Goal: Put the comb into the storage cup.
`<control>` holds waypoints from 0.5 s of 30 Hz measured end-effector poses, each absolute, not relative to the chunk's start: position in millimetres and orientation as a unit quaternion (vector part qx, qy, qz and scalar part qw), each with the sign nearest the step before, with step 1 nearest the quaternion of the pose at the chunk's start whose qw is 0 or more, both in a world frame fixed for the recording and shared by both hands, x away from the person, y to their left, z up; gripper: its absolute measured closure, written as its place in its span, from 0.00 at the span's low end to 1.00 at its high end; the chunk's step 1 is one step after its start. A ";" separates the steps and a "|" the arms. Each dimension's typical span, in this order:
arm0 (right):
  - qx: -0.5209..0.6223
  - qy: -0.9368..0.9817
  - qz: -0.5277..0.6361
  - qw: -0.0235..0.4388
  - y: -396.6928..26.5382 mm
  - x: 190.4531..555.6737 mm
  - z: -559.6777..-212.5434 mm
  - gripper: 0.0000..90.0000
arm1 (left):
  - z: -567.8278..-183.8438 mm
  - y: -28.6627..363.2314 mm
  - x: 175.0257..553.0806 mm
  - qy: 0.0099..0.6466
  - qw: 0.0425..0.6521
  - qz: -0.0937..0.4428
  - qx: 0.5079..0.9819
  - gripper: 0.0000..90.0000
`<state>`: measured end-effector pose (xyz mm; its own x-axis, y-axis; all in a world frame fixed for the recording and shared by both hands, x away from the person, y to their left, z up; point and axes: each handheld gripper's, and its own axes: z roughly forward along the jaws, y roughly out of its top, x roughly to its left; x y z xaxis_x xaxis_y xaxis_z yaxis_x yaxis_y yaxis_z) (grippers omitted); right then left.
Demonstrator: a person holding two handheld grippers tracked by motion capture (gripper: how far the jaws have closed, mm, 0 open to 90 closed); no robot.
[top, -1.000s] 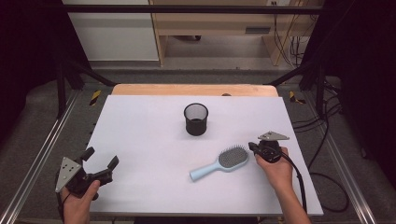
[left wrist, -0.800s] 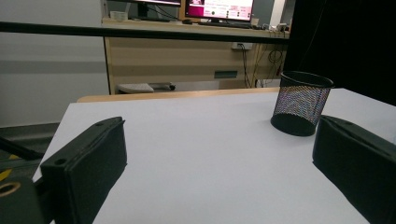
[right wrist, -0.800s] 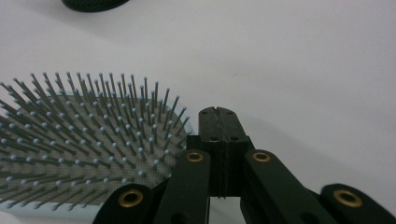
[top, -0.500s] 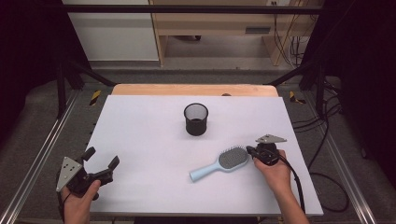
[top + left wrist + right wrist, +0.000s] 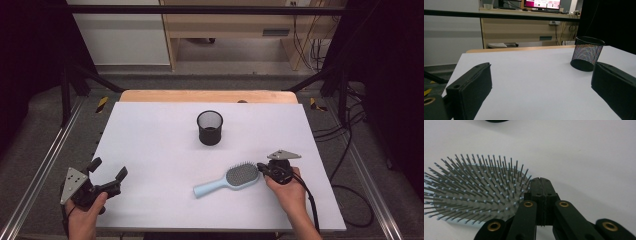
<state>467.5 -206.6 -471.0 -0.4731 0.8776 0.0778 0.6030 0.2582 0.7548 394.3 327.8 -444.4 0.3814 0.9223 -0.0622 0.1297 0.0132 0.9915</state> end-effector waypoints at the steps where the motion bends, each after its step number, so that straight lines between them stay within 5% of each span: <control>1: 0.479 0.772 0.376 0.182 -204.5 466.1 -471.1 1.00 | -444.5 327.7 394.4 0.432 0.566 0.350 0.609 0.03; 15: 0.463 0.778 0.387 0.178 -170.7 461.7 -471.3 1.00 | -444.2 326.8 394.3 0.432 0.563 0.349 0.611 0.04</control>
